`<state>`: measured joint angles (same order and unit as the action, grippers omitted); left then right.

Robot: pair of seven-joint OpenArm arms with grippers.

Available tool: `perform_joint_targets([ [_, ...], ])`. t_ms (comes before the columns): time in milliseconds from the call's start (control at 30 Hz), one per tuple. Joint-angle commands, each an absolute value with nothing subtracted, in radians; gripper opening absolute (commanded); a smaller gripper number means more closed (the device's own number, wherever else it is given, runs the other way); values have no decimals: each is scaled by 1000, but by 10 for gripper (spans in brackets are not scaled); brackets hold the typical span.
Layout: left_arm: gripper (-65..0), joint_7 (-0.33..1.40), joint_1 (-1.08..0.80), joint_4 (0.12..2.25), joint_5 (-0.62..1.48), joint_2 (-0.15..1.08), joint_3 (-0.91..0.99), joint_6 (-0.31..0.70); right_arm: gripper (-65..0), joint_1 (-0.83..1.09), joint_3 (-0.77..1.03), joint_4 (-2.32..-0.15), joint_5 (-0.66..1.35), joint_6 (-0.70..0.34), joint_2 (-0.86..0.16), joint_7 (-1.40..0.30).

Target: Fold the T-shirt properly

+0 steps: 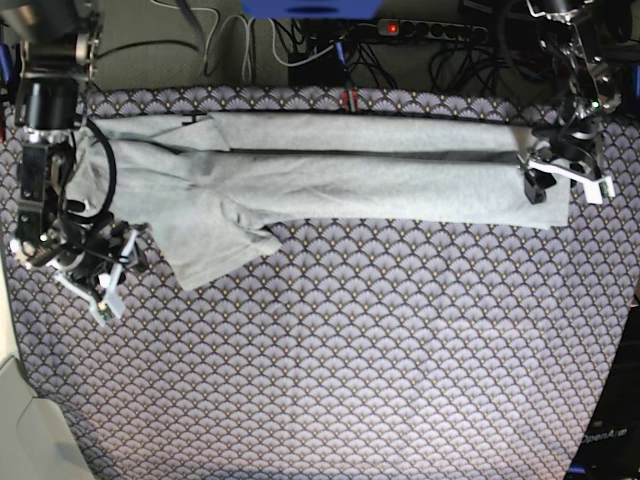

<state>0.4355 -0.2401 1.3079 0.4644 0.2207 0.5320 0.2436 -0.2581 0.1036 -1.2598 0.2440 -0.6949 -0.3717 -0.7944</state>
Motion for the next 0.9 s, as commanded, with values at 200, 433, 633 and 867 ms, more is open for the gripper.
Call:
perform_joint_targets([
  [200,-243,584,-262,1277,435,208,521,220,-374,-291,-10,-1205,257,-698,-380,-690],
  [433,-243,584,-260,1279,435,208,522,220,-375,-337,-35,-1129,255,-698,-340,-680],
  [633,-243,584,-260,1279,435,208,522,220,-375,-377,-35,-1046,255,-698,-344,-628],
  [867,-243,584,-260,1279,435,208,522,220,-374,-380,-35,-1046,255,-698,-338,-622],
])
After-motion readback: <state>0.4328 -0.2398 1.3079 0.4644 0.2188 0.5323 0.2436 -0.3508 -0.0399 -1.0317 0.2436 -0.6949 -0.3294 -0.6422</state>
